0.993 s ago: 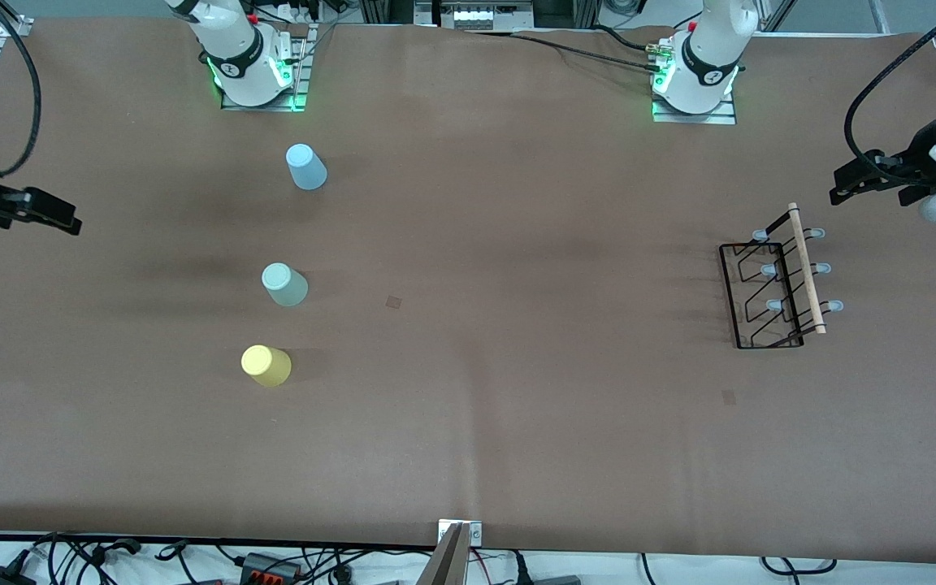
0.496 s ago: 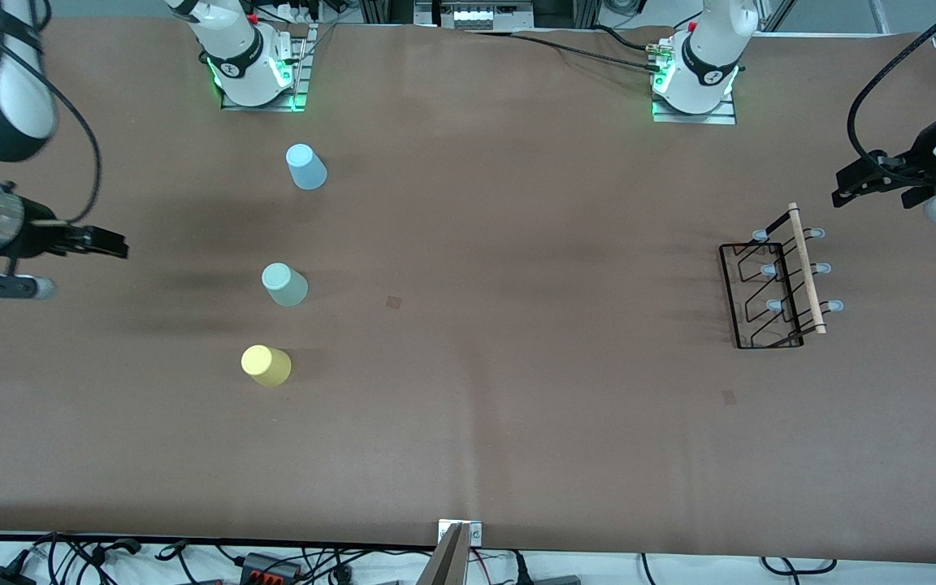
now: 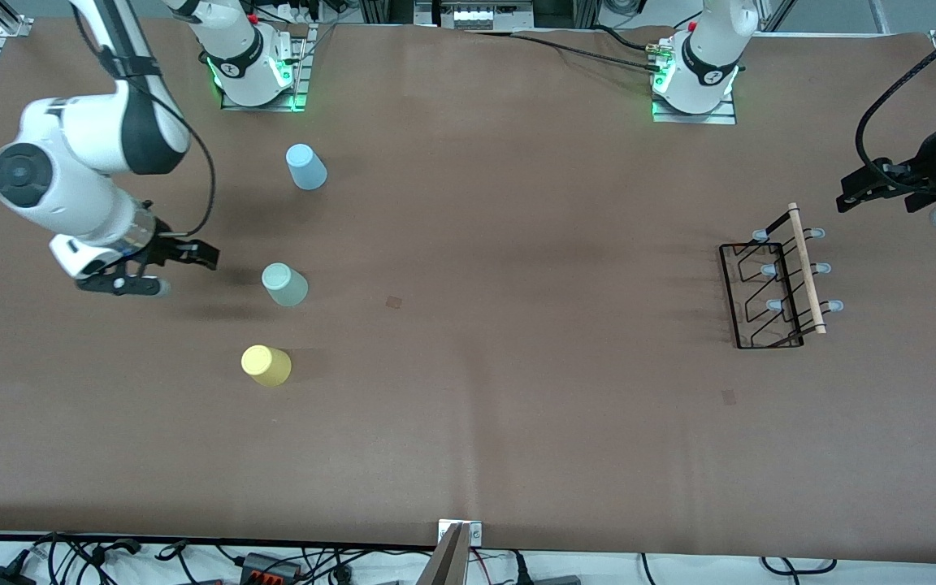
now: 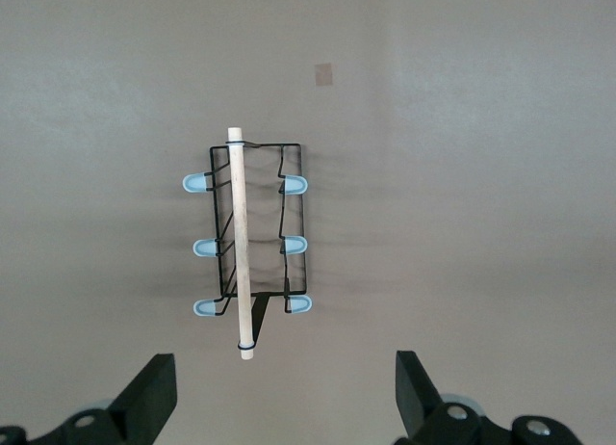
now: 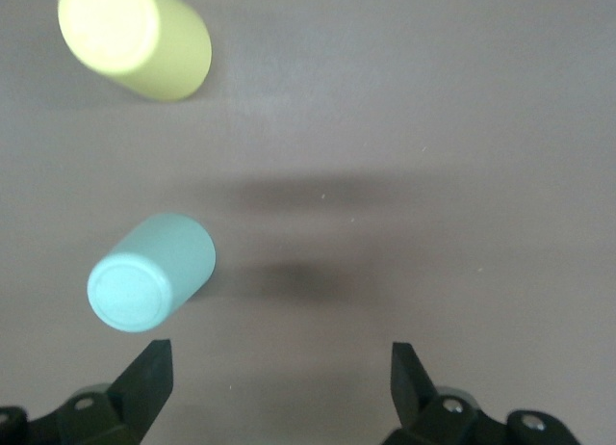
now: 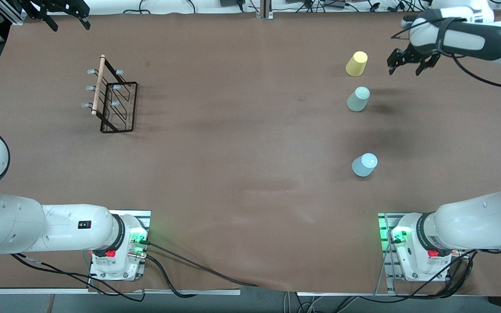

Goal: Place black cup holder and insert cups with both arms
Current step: 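Move the right gripper toward the teal cup while the left gripper reaches the holder, then lower the left gripper and grasp the wooden dowel of the black holder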

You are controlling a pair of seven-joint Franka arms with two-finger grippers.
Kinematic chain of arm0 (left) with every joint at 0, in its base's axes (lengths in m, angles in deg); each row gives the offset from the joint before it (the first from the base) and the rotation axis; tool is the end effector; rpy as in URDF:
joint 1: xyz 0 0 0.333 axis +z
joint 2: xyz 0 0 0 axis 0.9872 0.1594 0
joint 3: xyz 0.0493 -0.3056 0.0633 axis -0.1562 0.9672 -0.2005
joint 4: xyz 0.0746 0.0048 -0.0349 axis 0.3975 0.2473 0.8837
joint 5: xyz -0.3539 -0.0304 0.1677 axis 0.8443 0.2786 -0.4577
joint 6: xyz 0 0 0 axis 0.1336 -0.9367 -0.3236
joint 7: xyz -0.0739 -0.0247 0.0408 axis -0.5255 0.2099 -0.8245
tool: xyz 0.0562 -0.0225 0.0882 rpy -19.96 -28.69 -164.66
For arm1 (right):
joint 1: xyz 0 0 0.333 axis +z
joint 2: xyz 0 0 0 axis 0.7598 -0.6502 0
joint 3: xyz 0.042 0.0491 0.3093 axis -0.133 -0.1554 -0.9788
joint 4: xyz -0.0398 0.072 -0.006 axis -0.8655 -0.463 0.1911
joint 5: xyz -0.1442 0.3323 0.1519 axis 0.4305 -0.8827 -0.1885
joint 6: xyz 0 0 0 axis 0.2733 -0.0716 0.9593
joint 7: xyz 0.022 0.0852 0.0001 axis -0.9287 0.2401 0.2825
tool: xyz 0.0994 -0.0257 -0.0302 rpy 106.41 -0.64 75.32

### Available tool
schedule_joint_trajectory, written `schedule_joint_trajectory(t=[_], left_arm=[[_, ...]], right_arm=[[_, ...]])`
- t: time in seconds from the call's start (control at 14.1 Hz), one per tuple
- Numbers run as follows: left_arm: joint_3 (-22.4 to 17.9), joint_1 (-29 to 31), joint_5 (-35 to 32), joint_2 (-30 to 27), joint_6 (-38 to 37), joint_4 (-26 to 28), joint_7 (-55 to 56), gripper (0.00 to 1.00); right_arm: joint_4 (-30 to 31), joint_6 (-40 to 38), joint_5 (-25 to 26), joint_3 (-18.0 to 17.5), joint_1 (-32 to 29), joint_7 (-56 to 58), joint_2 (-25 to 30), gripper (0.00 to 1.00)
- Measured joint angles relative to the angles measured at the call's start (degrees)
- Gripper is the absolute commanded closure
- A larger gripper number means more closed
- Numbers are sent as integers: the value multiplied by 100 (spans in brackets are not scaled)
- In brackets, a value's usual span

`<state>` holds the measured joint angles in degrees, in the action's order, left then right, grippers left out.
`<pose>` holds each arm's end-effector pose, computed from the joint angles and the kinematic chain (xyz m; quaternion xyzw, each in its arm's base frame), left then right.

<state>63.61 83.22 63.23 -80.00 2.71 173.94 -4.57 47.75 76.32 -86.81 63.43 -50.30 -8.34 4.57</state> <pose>0.5449 0.0288 0.5836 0.9994 0.0141 -0.0290 0.0093 0.5465 0.0442 0.3407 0.9987 -0.0254 -0.0421 0.0131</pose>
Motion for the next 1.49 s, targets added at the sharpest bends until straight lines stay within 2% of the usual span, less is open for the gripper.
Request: schedule_joint_trajectory(t=[0.43,0.92,1.28,1.49], left_arm=[[2,17,-5,43,-21,1,0,0],[8,57,-6,339,-446,6,2,0],[-8,272,-25,1147,-422,-28,1,0],[-15,495,-208,1729,269,-22,-72,0]], right_arm=[[82,3,0,-1,128,-135,49,0],[84,3,0,-2,231,-278,57,0],[86,10,0,0,245,-291,48,0],[86,21,0,1,245,-294,46,0]])
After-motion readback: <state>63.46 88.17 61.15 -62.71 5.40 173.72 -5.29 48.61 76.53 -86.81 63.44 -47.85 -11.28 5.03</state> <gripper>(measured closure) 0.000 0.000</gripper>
